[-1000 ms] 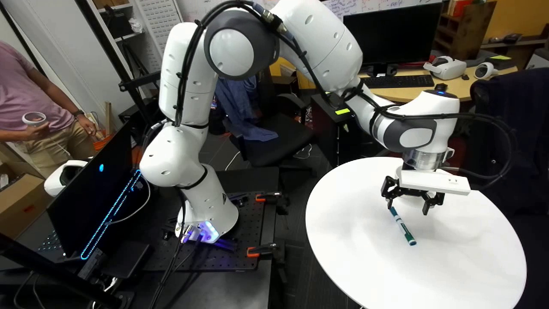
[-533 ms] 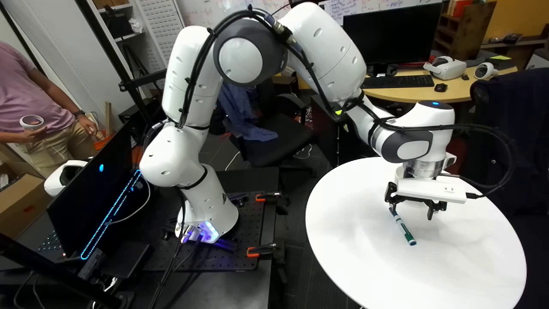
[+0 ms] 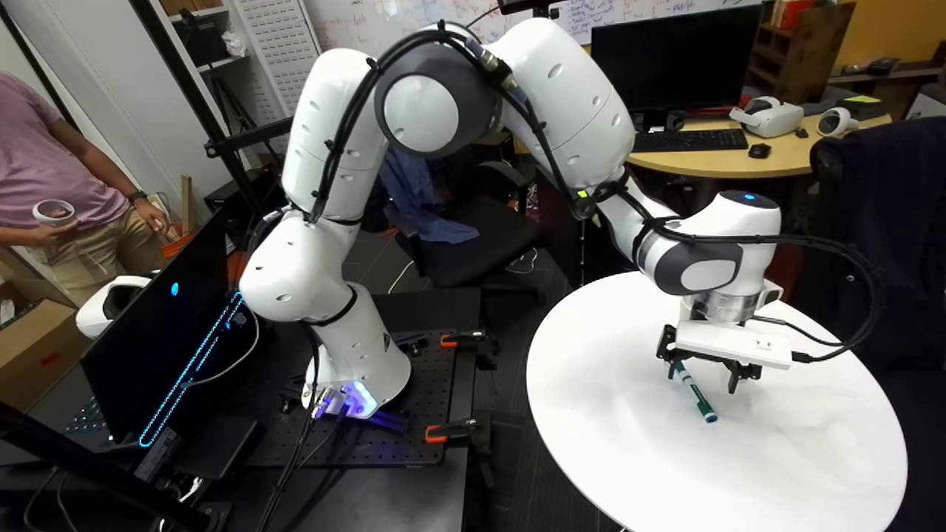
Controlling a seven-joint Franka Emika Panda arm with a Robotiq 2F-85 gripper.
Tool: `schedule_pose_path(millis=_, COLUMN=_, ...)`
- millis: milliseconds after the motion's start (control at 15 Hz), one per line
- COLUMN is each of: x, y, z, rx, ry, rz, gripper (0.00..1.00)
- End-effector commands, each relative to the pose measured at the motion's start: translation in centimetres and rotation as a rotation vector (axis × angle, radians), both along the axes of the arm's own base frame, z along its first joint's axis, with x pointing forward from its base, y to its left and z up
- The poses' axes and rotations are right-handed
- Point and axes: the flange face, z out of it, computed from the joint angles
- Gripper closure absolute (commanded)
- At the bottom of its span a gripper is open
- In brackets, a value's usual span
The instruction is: Put the marker in the mug
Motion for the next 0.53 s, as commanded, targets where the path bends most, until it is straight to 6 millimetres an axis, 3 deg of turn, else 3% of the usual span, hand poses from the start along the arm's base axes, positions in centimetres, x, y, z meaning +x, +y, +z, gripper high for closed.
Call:
schedule_pose_path(millis=0, x=-0.3, y=-0.2, z=-0.5, rx=-0.005, ry=-0.011, rz=-0.021, gripper=0.00)
schedule_pose_path(millis=467, x=-0.6, y=-0.3, z=-2.1, rx=-0.003, ry=0.016, rz=-0.025, gripper=0.00)
